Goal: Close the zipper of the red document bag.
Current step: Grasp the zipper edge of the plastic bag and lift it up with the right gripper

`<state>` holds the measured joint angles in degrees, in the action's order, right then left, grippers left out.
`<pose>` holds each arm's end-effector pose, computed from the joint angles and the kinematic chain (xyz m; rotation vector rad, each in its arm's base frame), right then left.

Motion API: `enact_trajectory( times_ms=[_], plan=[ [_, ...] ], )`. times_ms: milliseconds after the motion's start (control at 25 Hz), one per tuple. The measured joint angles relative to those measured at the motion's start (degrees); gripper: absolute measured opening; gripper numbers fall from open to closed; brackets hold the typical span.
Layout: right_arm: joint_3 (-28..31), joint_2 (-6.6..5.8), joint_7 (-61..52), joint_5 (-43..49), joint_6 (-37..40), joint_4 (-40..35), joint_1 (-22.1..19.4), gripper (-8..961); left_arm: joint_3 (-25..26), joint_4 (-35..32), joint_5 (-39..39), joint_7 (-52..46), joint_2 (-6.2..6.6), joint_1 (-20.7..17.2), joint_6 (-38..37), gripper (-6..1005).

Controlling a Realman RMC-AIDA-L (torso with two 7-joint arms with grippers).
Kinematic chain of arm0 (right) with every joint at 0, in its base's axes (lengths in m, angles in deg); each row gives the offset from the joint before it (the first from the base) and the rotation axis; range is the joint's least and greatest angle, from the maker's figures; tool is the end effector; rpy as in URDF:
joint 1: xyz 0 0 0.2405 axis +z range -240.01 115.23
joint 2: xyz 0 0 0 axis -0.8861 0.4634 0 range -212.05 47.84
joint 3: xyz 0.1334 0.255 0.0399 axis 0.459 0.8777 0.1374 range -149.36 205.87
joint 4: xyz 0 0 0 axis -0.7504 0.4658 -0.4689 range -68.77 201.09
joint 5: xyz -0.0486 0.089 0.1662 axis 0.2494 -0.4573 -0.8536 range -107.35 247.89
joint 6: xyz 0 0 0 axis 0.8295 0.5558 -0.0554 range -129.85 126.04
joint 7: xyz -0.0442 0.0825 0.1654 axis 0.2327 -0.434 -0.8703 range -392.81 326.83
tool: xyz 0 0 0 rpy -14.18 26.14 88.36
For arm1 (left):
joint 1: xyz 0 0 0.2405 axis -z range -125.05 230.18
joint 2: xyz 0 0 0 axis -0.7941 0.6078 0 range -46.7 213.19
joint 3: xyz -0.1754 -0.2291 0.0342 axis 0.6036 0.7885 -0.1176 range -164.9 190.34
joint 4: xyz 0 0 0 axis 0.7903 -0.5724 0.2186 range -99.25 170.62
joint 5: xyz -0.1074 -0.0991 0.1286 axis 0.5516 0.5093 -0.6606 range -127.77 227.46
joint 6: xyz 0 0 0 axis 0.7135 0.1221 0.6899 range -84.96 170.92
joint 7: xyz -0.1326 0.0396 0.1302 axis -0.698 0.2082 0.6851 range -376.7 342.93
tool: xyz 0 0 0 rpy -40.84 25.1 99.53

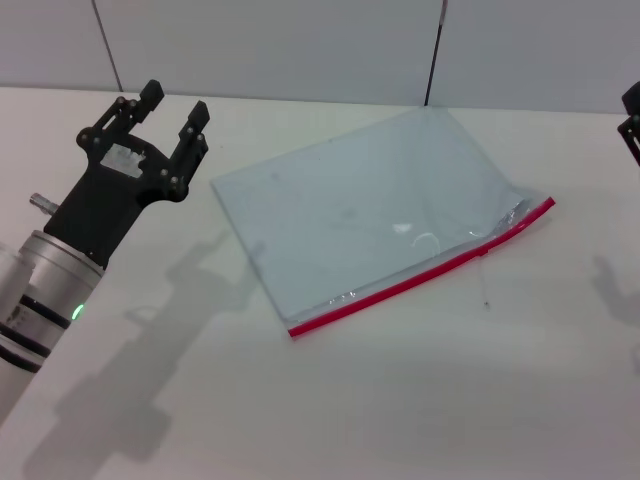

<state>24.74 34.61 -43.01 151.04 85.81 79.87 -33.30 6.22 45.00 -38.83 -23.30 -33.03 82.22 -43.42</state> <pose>0.2838 0.3706 -0.0083 -1.5721 0.3874 1.0110 -0.2749 0.3695 -0.0238 -1.7655 -0.2004 -0.9110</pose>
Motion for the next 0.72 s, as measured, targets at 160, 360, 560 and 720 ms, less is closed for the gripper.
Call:
enact_trajectory(
  times_ms=[160,360,560,720],
  plan=[
    [0.0,0.0,0.0,0.0,-0.1,0.0,0.0,865,0.0,0.0,0.0,0.0,0.0,0.0,0.0,529],
    [0.0,0.0,0.0,0.0,-0.4,-0.1,0.3,864,0.0,0.0,0.0,0.0,0.0,0.0,0.0,529],
    [0.1,-0.01,-0.3,0.0,-1.5,-0.3,0.5,864,0.0,-0.1,0.0,0.0,0.0,0.1,0.4,529],
    [0.2,-0.27,-5.3,-0.3,-6.4,-2.0,1.1,863,0.0,-0.1,-0.4,0.0,0.0,0.2,1.8,528]
  ],
)
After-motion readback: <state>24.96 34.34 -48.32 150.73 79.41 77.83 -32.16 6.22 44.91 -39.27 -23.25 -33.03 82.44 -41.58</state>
